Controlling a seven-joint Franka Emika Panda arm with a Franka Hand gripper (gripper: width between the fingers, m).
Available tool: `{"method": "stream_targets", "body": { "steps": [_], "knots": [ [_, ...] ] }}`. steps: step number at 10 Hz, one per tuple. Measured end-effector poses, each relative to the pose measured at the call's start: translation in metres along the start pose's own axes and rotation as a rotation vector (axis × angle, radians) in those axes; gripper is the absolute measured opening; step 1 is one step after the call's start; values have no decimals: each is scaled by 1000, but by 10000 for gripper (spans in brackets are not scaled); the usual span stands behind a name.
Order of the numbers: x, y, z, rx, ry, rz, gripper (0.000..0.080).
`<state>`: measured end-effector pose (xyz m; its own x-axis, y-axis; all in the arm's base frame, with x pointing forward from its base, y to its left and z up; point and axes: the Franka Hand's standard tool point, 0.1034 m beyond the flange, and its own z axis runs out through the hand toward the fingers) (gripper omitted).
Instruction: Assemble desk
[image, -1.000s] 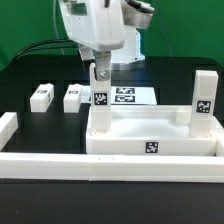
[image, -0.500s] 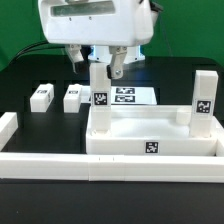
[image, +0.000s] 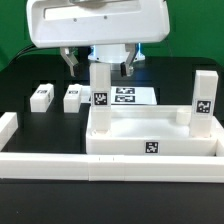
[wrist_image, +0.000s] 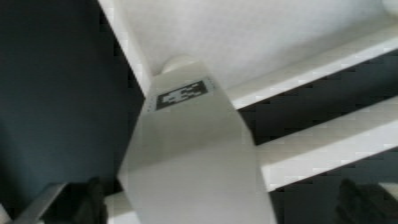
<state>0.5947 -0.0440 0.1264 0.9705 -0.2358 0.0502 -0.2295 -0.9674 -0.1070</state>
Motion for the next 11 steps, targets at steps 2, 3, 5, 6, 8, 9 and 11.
{"method": "stream_targets", "body": {
  "steps": [2, 3, 5, 6, 8, 9, 11],
  "knots": [
    [-1, 1, 2, -7, 6, -100, 649],
    [0, 4, 2, -10, 6, -147, 649],
    [2, 8, 3, -15, 17, -144, 526],
    [2, 8, 3, -15, 17, -145, 387],
    [2, 8, 3, -15, 17, -144, 288],
    [2, 8, 3, -15, 17, -140, 288],
    [2, 8, 3, -15, 17, -124, 288]
  ]
}}
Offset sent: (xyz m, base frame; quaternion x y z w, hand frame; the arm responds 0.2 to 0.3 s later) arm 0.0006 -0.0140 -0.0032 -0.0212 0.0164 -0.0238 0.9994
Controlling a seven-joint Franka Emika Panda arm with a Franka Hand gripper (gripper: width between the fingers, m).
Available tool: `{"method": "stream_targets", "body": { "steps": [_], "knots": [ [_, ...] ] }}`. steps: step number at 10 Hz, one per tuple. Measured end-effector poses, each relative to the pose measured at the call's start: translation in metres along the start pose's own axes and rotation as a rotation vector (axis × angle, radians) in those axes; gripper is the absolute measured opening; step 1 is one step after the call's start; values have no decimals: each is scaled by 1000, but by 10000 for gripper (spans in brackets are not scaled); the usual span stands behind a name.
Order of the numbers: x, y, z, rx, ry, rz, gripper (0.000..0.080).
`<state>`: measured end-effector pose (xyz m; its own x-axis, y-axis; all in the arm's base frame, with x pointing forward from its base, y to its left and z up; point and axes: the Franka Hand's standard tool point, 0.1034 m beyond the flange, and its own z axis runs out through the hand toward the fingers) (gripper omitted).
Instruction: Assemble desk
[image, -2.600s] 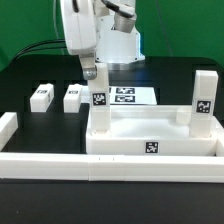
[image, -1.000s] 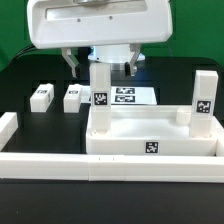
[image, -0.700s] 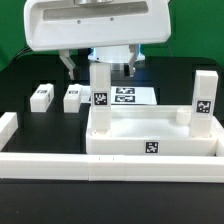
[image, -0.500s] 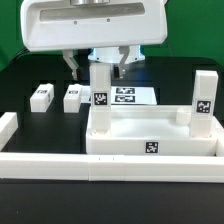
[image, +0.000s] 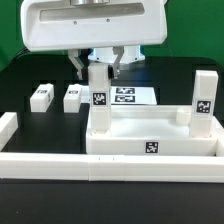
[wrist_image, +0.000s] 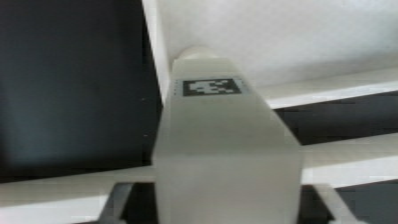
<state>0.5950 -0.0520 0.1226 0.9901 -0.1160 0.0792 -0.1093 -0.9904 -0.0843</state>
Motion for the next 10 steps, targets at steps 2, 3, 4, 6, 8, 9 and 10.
{"method": "stream_targets", "body": {
  "steps": [2, 3, 4, 6, 8, 9, 10],
  "knots": [
    [1, 3, 1, -3, 19, 259, 288],
    [0, 4, 1, -6, 35, 385, 288],
    [0, 6, 1, -3, 37, 477, 288],
    [-2, 10, 1, 10, 40, 726, 288],
    [-3, 8, 1, 18, 40, 982, 288],
    [-3, 8, 1, 19, 39, 1064, 289],
    [-3, 8, 1, 21, 38, 1140, 289]
  ]
}}
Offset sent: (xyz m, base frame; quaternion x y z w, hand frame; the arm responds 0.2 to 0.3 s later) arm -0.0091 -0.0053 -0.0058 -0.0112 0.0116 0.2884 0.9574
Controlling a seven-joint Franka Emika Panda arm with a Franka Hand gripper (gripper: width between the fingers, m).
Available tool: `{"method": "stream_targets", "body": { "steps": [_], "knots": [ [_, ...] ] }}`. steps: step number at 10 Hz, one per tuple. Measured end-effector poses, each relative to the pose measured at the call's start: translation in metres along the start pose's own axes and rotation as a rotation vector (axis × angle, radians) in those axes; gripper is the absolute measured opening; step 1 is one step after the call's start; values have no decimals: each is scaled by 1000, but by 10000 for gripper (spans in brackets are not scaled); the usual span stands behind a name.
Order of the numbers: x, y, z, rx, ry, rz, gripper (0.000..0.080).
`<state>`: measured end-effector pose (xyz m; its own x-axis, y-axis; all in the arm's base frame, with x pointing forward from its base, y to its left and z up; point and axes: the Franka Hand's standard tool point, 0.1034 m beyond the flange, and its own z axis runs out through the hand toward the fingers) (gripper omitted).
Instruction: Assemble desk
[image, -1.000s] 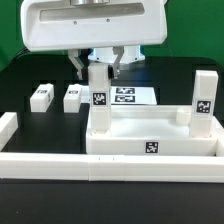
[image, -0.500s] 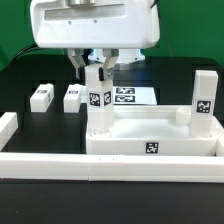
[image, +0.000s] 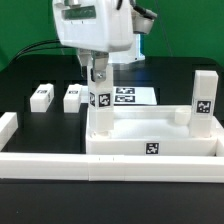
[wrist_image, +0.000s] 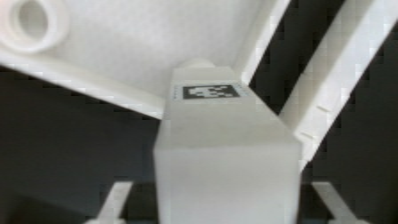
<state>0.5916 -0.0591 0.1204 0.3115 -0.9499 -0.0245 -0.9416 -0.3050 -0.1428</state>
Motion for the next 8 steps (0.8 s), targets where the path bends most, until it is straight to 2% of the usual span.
{"method": "stream_targets", "body": {
  "steps": [4, 5, 6, 7, 8],
  "knots": [
    [0, 0, 0, 4, -6, 188, 289],
    [0, 0, 0, 5, -6, 151, 344],
    [-1, 0, 0, 4, -7, 114, 344],
    [-1, 0, 1, 3, -8, 67, 525],
    [-2, -1, 1, 1, -7, -12, 525]
  ]
}}
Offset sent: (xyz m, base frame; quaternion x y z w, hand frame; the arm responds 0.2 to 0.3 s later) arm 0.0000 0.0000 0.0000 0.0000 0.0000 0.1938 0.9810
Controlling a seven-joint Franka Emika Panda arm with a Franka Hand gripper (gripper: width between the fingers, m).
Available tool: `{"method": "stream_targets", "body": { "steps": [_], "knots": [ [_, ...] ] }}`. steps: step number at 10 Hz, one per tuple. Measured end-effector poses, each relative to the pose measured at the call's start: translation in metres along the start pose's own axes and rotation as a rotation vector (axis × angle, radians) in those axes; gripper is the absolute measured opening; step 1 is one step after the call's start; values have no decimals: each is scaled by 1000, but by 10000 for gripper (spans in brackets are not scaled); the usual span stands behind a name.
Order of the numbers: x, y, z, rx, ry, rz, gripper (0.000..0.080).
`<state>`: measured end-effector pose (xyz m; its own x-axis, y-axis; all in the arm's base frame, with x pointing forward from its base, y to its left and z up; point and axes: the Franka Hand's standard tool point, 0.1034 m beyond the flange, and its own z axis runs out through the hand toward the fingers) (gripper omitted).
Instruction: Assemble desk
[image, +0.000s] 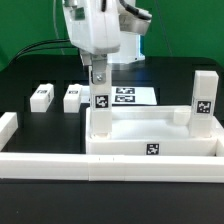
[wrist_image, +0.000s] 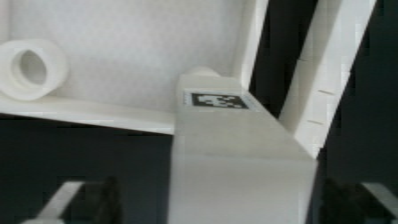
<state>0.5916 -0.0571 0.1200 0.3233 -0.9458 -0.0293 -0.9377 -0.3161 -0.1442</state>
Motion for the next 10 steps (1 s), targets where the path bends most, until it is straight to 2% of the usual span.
{"method": "stream_targets", "body": {
  "steps": [1, 2, 7, 8, 10],
  "knots": [
    [-2, -1, 1, 0, 1, -133, 623],
    [-3, 0, 2, -3, -1, -192, 641],
    [-4, 1, 3, -3, -2, -605, 649],
    [-5, -1, 2, -13, -9, -724, 649],
    [-8, -3, 3, -13, -12, -1013, 649]
  ]
}}
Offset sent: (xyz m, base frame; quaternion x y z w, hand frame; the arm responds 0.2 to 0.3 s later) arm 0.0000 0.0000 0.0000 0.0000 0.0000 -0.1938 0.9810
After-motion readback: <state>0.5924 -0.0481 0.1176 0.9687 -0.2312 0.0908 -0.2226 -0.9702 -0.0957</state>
